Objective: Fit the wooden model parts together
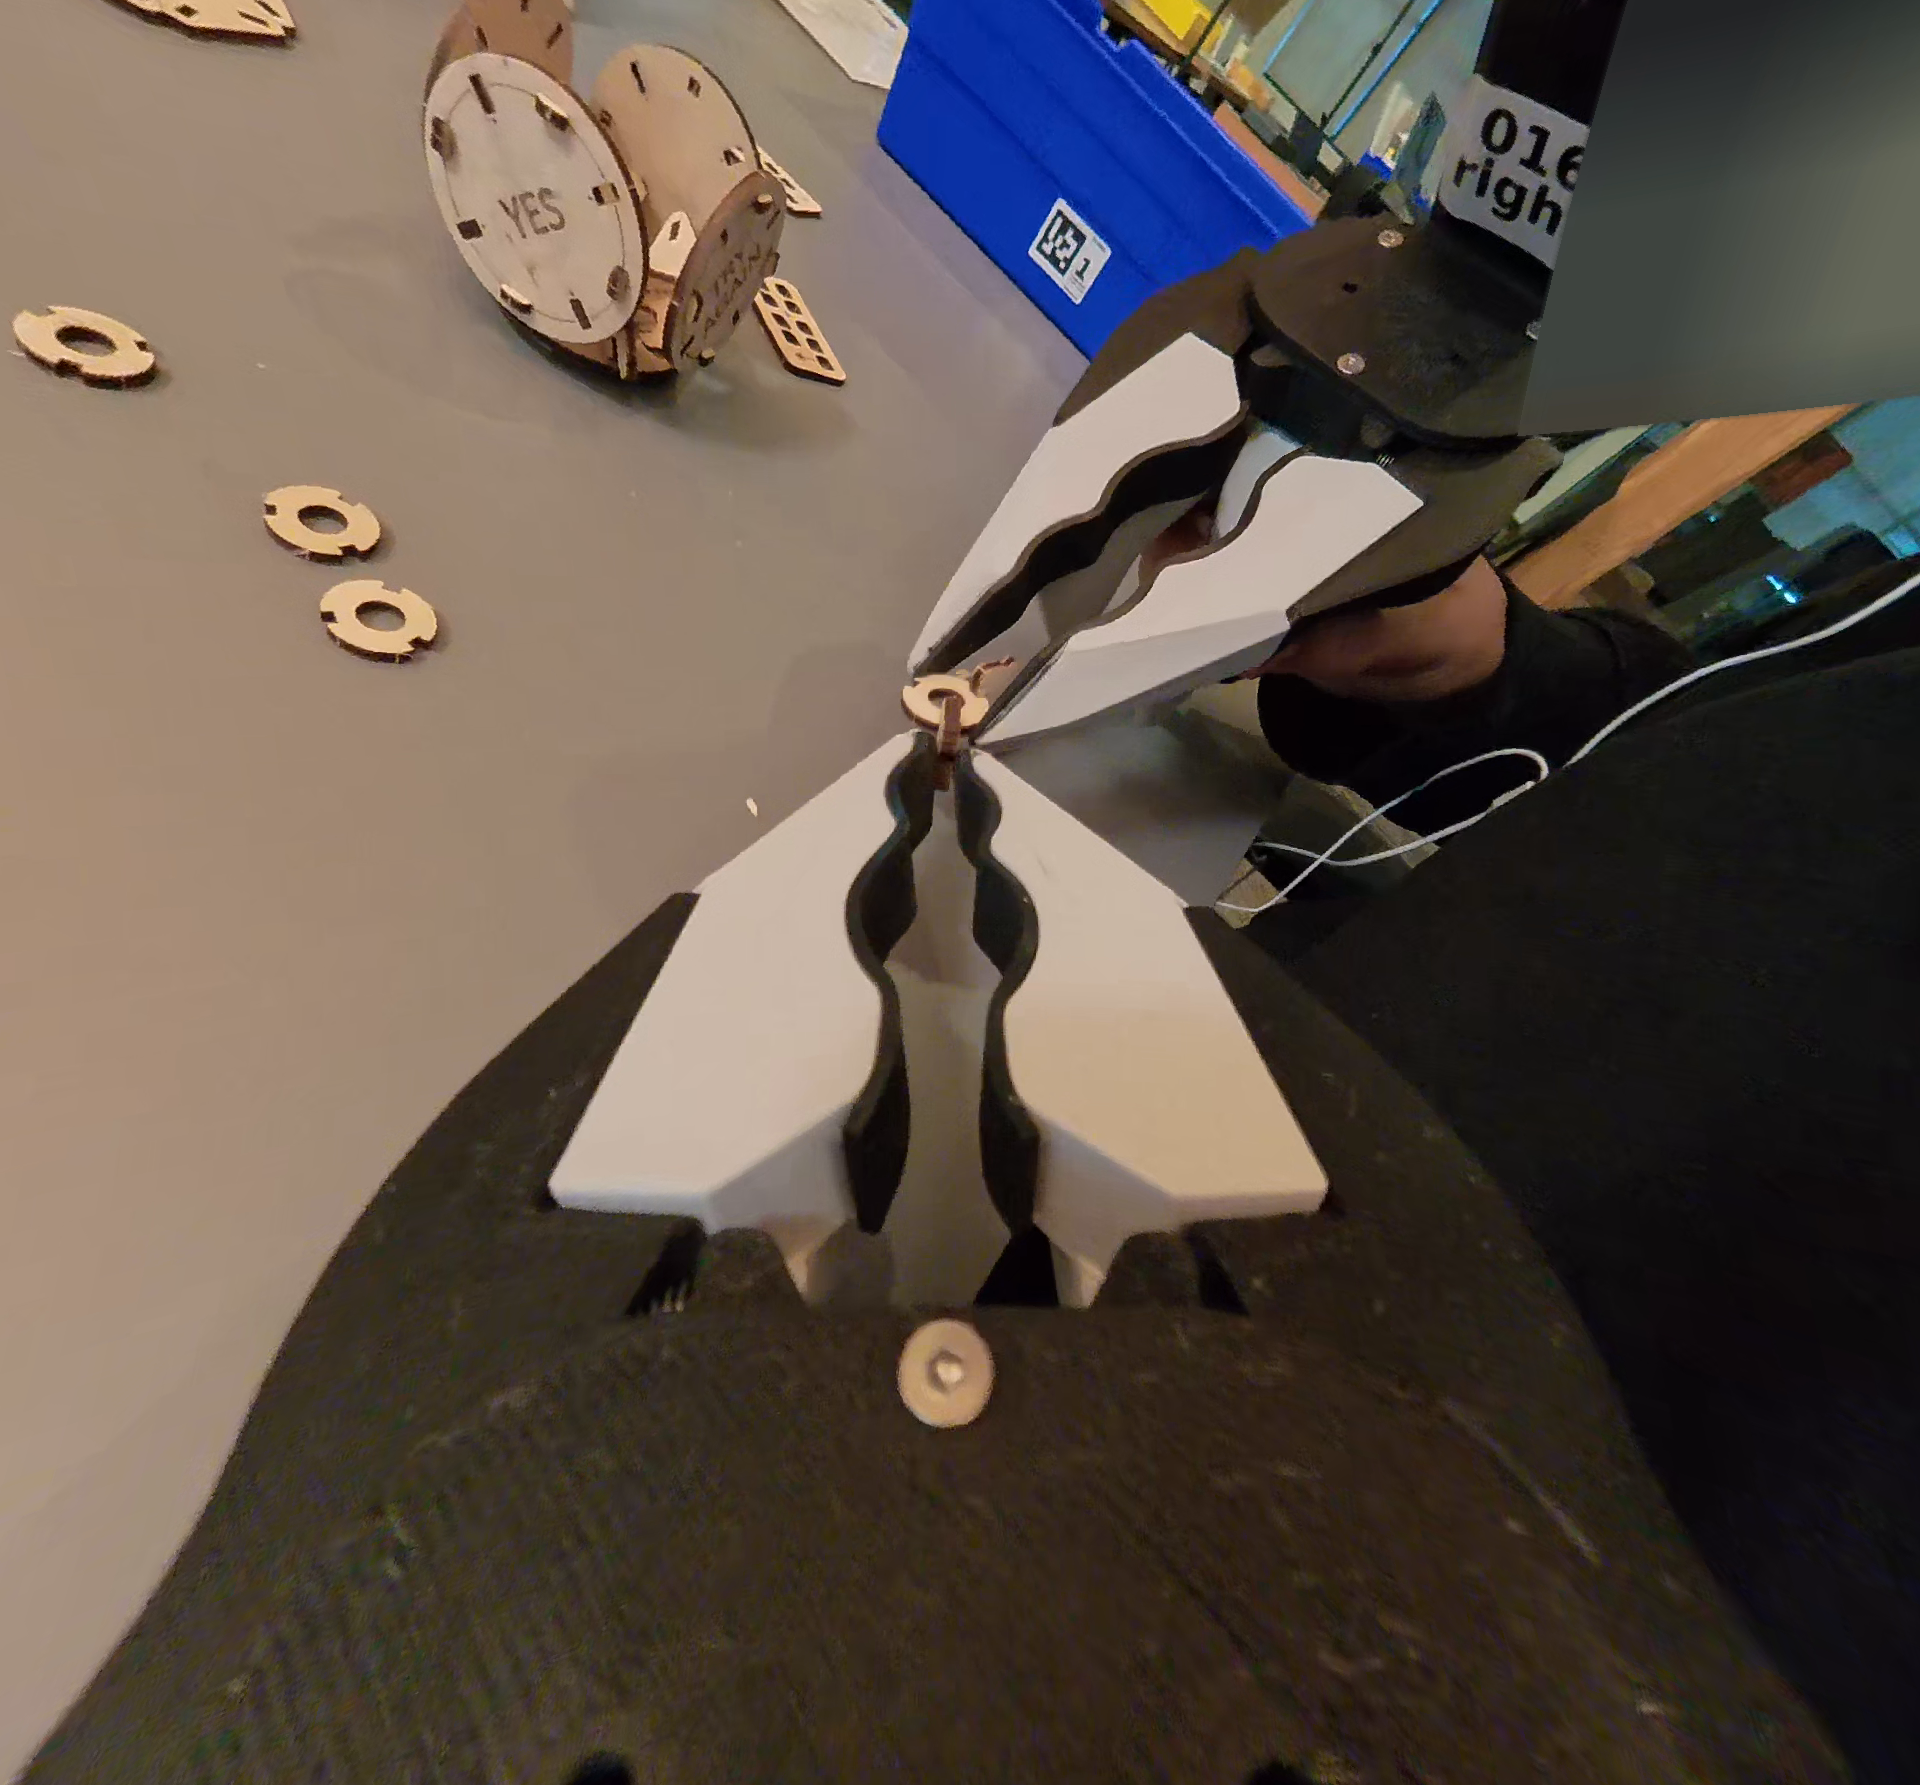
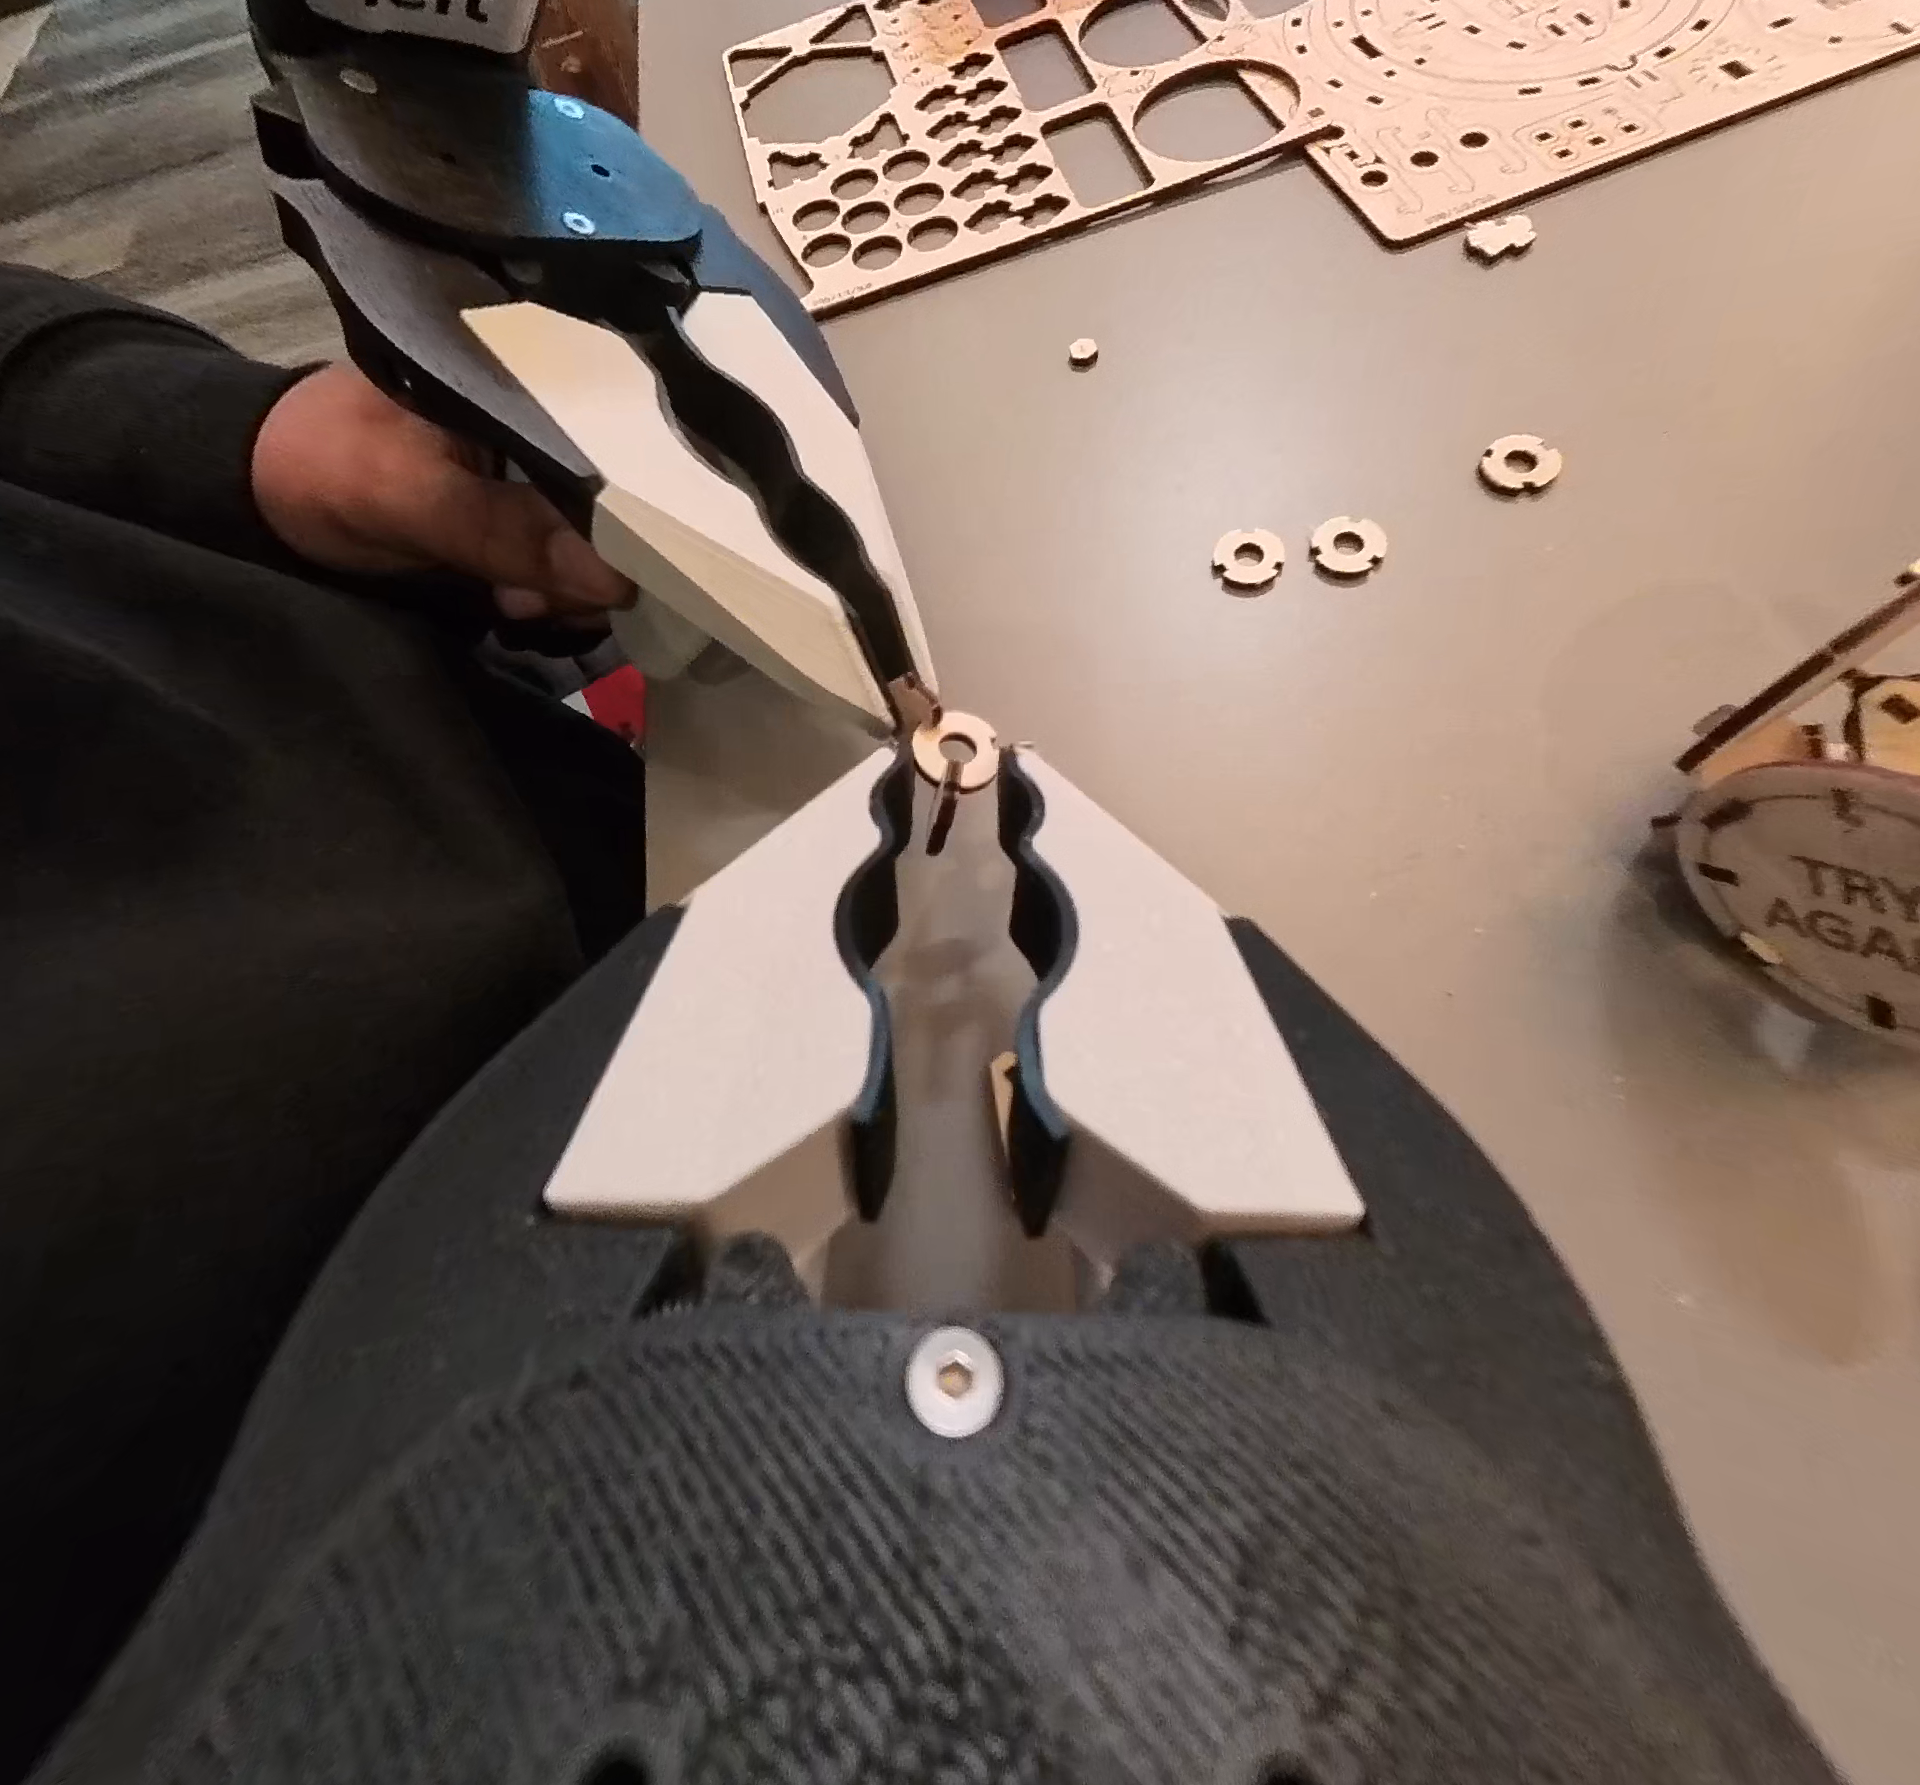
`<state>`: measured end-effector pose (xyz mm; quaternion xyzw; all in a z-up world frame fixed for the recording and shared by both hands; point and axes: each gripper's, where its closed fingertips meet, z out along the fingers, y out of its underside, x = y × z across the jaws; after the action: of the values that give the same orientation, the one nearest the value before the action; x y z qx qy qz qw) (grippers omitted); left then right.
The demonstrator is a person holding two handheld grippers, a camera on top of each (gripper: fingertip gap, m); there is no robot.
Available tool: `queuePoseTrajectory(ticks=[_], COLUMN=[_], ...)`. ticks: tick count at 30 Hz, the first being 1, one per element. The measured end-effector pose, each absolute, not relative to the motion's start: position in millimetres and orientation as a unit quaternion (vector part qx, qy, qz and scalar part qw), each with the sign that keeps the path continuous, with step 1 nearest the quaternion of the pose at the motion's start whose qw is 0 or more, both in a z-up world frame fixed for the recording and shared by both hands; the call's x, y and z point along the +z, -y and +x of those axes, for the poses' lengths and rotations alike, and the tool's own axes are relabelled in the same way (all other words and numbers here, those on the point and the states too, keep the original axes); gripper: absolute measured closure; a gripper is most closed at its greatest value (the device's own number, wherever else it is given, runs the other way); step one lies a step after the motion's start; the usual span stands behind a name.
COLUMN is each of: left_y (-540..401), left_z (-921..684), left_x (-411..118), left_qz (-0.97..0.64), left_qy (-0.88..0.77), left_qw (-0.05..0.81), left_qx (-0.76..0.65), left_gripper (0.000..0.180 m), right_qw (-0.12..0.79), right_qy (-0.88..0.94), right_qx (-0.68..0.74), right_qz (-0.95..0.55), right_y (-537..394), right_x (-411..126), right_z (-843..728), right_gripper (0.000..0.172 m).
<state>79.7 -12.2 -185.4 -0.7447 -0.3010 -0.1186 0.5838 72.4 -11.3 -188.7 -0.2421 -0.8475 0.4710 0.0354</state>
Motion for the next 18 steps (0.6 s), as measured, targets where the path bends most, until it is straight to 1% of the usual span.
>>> queuePoseTrajectory(ticks=[4,10,14,18], left_y=[12.0,12.0,10.3,10.5], left_z=[83.0,84.8,85.8,86.1], left_x=[-191.9,-196.3,-196.1,-196.8], left_qz=[-0.759,-0.777,-0.777,-0.778], left_qy=[0.299,0.285,0.281,0.279], left_qw=[0.565,0.553,0.555,0.554], left_qx=[-0.124,-0.096,-0.097,-0.098], left_gripper=[0.180,0.180,0.180,0.180], right_qw=[0.028,0.023,0.012,0.020], right_qy=[0.844,0.840,0.833,0.836], right_qx=[0.478,0.486,0.497,0.493], right_qz=[-0.241,-0.241,-0.245,-0.239], right_y=[11.1,11.2,9.6,9.8], right_x=[-194.2,-198.7,-198.2,-198.9], right_z=[75.3,76.9,77.6,78.2], right_gripper=[0.157,0.157,0.157,0.157])
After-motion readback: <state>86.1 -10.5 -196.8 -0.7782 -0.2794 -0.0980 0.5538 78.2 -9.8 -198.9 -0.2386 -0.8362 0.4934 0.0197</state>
